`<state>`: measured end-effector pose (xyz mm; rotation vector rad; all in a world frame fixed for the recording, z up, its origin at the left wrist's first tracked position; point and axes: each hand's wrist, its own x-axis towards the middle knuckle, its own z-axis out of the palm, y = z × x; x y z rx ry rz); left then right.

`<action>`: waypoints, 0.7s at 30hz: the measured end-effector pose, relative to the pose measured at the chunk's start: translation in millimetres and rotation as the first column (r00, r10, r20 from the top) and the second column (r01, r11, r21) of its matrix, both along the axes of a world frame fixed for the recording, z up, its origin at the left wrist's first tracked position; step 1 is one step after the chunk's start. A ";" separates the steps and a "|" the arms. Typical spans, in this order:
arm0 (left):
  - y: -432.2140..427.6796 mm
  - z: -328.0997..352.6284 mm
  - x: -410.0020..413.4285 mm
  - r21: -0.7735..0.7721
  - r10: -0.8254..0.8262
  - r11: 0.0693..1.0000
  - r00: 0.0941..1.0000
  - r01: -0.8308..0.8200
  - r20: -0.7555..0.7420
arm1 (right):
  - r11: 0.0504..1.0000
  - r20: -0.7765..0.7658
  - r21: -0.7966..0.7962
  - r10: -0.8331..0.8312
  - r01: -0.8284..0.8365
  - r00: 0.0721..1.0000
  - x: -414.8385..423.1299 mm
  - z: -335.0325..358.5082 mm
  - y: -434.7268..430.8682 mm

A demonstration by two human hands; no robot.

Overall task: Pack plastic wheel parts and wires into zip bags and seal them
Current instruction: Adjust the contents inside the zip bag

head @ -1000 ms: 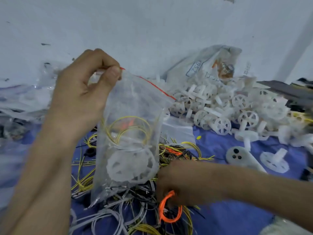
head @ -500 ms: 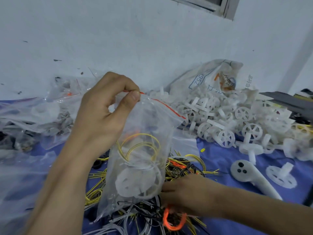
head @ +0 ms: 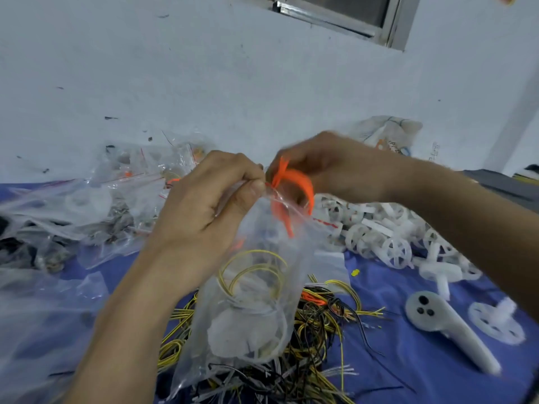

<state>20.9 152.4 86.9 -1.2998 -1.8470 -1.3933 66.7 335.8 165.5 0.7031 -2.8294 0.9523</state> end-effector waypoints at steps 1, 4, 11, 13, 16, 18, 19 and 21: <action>-0.3 0.1 0.0 -0.001 0.001 1.000 1.000 -0.001 0.000 | 0.987 0.079 0.158 0.020 -0.033 0.997 -4.7 -2.3 -6.7; -2.1 0.6 0.0 -0.001 -0.002 1.000 1.000 0.002 0.000 | 0.916 0.170 0.399 -0.034 -0.037 0.985 -11.3 -5.5 -18.2; -19.6 0.8 -9.9 0.015 0.026 1.000 0.993 -0.028 0.113 | 0.909 0.201 0.387 -0.246 0.154 0.948 2.5 12.0 8.2; -23.1 -1.5 -13.0 0.027 -0.006 1.000 0.979 0.001 0.205 | 0.826 0.108 0.547 -0.233 0.138 0.967 7.8 3.0 18.7; -28.2 -3.5 -17.7 0.009 0.000 1.000 0.972 -0.002 0.234 | 0.835 -0.002 0.511 -0.239 0.206 0.971 10.2 -12.2 32.2; -31.4 -5.1 -21.5 0.026 -0.015 1.000 0.964 0.008 0.267 | 0.876 -0.024 0.412 -0.266 0.251 0.964 11.6 -17.6 37.5; -33.1 -5.5 -23.5 0.043 -0.016 0.999 0.960 0.004 0.279 | 0.891 -0.044 0.363 -0.274 0.271 0.961 12.4 -17.8 38.6; -36.2 -5.2 -26.2 0.100 0.019 0.994 0.967 -0.046 0.256 | 0.917 -0.116 0.250 -0.291 0.312 0.950 13.4 -14.5 41.2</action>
